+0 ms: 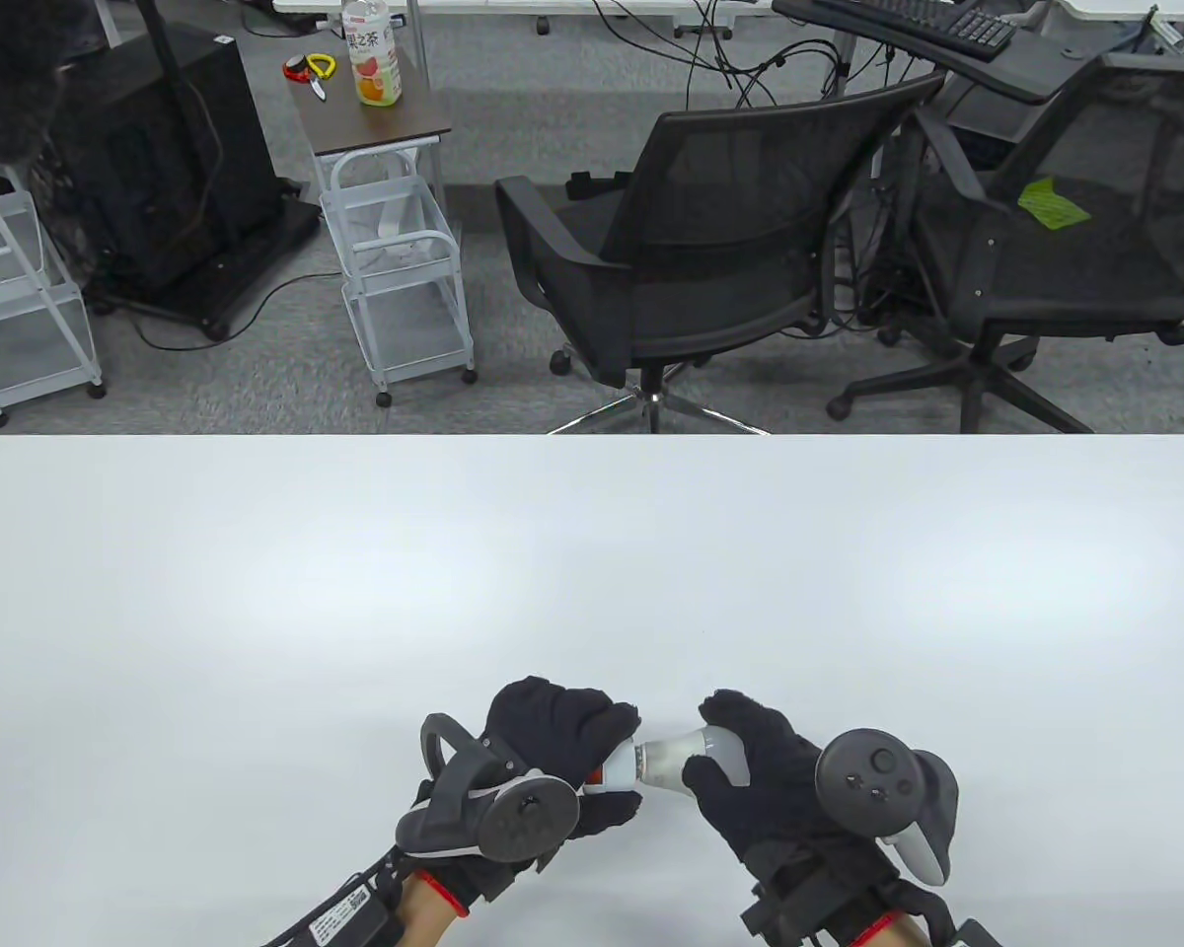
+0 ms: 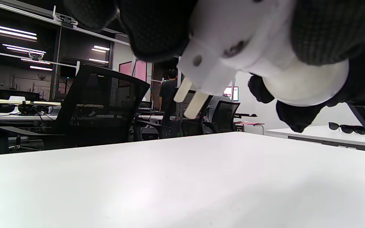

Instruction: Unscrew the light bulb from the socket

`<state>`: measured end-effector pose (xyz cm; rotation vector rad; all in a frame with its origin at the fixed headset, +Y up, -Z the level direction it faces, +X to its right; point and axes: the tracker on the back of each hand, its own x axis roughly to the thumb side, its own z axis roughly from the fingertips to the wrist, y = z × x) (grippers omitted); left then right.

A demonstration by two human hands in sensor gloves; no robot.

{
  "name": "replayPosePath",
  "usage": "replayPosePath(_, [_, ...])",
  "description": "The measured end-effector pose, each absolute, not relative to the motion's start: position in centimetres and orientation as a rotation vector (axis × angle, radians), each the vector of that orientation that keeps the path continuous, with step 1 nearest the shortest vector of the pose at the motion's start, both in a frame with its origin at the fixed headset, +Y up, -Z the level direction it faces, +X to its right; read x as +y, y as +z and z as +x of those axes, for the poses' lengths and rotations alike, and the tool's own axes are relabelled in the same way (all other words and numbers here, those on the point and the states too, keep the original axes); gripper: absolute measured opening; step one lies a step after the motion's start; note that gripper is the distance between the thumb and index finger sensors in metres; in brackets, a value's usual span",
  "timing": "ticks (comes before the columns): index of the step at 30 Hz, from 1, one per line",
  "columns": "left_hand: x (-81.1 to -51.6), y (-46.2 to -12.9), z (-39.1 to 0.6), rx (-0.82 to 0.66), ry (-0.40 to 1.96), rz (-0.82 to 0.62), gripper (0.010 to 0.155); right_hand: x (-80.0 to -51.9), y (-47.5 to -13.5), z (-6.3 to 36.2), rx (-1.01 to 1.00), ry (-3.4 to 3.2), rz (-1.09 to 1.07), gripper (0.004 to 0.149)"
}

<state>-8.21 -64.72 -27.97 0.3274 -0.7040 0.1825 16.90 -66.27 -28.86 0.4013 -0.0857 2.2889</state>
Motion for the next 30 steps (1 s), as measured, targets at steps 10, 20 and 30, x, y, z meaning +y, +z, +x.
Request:
replayPosePath(10, [-64.8,-27.8,-7.9,-0.723,0.151,0.352,0.076,-67.6,-29.9,18.3,0.013,2.204,0.295,0.094])
replayPosePath(20, [-64.7,-27.5,-7.6,-0.737,0.129,0.358,0.076,-67.9,-30.2,18.0,0.095,2.179,0.307,0.082])
replayPosePath(30, [-64.7,-27.9,-8.1,-0.71,0.157,0.338,0.077,-67.0,-29.6,17.2,0.045,2.218,0.386,0.075])
